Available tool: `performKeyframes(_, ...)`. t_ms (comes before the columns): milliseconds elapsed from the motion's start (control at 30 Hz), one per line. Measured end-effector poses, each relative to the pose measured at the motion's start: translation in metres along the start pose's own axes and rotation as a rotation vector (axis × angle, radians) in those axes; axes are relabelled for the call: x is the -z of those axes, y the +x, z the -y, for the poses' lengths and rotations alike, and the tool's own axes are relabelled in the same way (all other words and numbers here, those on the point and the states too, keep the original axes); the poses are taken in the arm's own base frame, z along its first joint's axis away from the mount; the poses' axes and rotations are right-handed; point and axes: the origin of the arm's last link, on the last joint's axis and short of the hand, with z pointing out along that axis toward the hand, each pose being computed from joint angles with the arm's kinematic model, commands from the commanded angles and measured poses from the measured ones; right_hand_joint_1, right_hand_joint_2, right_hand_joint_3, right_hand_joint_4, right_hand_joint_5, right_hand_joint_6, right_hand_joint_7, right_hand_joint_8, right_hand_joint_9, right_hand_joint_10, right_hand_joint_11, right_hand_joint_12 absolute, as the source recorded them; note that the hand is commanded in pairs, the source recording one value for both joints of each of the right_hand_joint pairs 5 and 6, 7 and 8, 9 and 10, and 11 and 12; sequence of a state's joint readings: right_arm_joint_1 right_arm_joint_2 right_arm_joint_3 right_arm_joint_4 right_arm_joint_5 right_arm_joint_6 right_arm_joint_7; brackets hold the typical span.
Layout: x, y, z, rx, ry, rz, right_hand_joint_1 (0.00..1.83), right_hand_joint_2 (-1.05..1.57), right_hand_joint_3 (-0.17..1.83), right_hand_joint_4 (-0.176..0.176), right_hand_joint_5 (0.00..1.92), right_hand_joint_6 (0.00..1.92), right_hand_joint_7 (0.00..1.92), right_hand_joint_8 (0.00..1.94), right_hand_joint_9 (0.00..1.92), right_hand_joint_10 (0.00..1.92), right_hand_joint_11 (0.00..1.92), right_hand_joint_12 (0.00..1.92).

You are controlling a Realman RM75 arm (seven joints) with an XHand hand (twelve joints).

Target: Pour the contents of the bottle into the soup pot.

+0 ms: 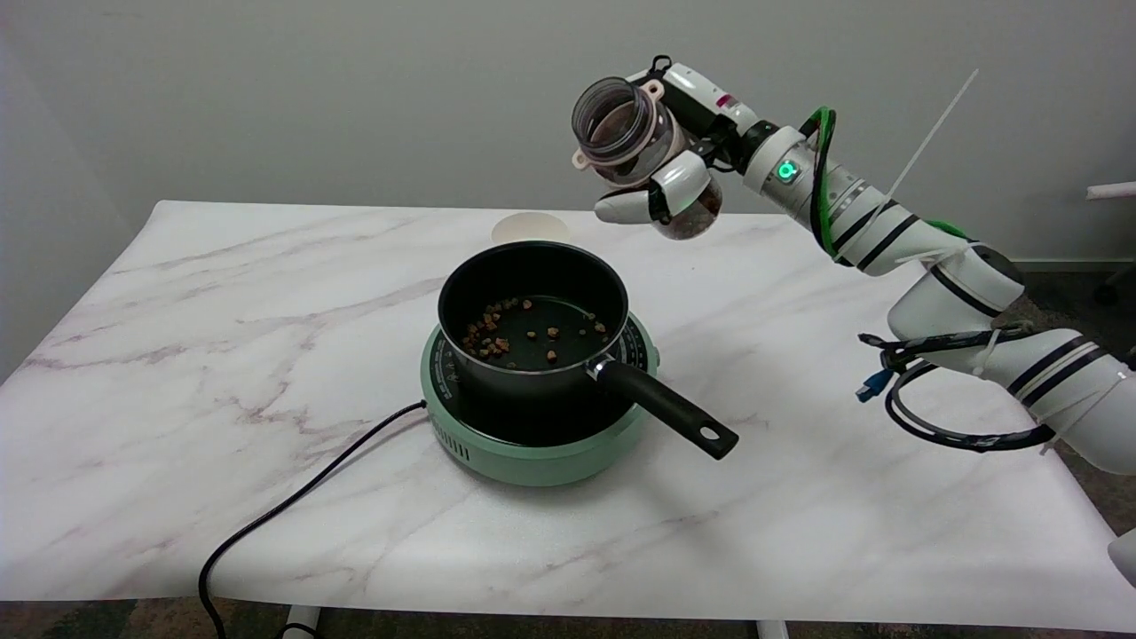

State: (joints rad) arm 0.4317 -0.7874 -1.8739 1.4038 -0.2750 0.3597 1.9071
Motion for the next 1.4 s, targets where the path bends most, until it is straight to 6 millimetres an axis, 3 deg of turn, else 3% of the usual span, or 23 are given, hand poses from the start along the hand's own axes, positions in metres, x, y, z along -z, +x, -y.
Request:
performKeyframes(500, 0.000, -0.018, 0.010, 0.152, -0.009, 0.048, 1.50, 1.24, 0.76, 0.000, 1.92, 1.92, 1.92, 1.92, 1.52, 1.52, 1.29, 1.29)
performKeyframes(1033, 0.003, -0.040, 0.013, 0.427, -0.020, 0.097, 1.49, 1.27, 0.72, 0.000, 1.92, 1.92, 1.92, 1.92, 1.54, 1.54, 1.29, 1.29)
performKeyframes(1400, 0.004, -0.044, 0.013, 0.557, -0.022, 0.113, 1.47, 1.29, 0.70, 0.000, 1.92, 1.92, 1.92, 1.92, 1.55, 1.55, 1.30, 1.30)
